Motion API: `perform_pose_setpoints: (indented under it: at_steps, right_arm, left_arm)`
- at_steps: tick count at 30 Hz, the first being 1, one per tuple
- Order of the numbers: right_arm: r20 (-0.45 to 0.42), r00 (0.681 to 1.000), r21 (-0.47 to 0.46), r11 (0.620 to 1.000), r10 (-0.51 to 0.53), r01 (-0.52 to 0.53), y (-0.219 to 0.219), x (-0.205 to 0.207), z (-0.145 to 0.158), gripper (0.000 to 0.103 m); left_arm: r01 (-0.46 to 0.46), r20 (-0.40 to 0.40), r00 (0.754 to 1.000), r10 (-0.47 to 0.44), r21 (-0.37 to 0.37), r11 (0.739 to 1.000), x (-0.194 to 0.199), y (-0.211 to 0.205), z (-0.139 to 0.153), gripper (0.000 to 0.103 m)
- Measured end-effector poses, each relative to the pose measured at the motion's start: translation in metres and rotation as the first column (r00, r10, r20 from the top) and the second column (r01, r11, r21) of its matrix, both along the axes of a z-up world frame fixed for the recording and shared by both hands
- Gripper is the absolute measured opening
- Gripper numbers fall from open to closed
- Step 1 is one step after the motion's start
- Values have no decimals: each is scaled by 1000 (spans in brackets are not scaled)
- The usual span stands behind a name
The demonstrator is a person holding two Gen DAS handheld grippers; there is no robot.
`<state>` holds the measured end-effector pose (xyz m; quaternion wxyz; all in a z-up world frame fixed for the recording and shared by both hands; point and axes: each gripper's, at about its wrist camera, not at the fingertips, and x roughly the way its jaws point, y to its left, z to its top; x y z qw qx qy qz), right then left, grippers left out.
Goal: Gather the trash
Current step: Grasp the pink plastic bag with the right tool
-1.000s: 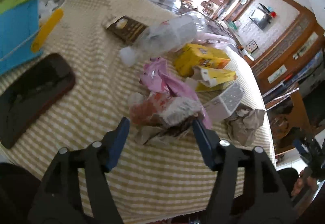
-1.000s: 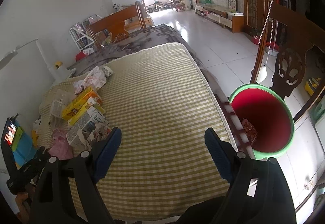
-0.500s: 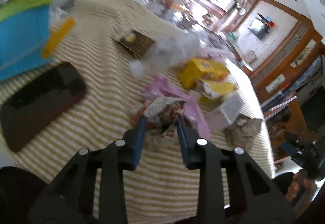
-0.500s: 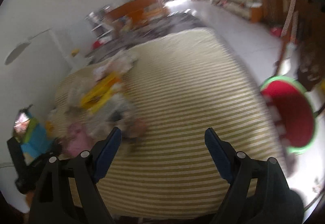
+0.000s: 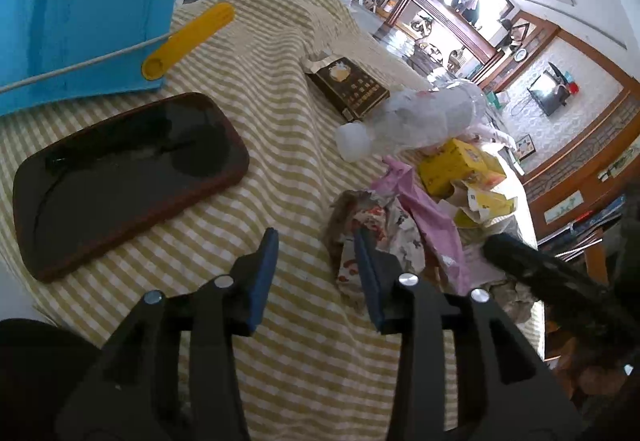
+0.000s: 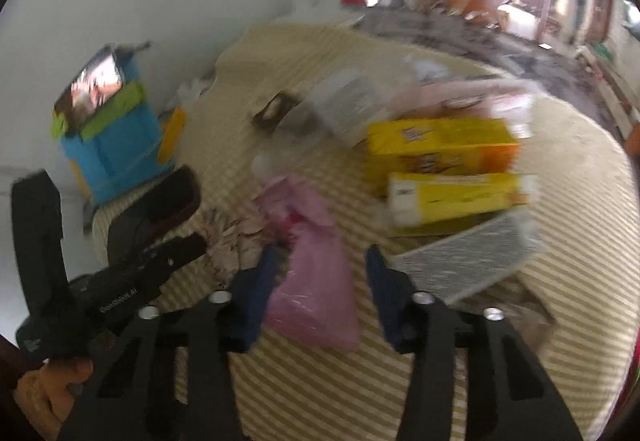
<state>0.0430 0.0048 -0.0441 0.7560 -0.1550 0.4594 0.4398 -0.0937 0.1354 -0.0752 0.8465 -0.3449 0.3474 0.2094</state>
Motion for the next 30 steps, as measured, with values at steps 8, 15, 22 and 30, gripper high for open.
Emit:
perform_pose_setpoints:
  at_steps: [8, 15, 22, 30]
  right_arm:
    - [-43, 999, -113, 993, 33, -38, 31, 14, -28, 33]
    - [-7, 999, -101, 994, 37, -38, 24, 5, -24, 14]
    - [3, 999, 29, 999, -39, 39, -32, -2, 7, 12]
    - [5, 989, 85, 985, -148, 147, -81, 3, 13, 12]
  left_arm:
    - [-9, -1, 1000, 9, 11, 1000, 2, -1, -1, 43]
    - [-15, 5, 1000, 15, 9, 1000, 2, 0, 0, 44]
    - [-28, 57, 998, 29, -11, 1000, -4, 1, 4, 54]
    - [-16, 79, 997, 16, 0, 1000, -2, -3, 7, 56]
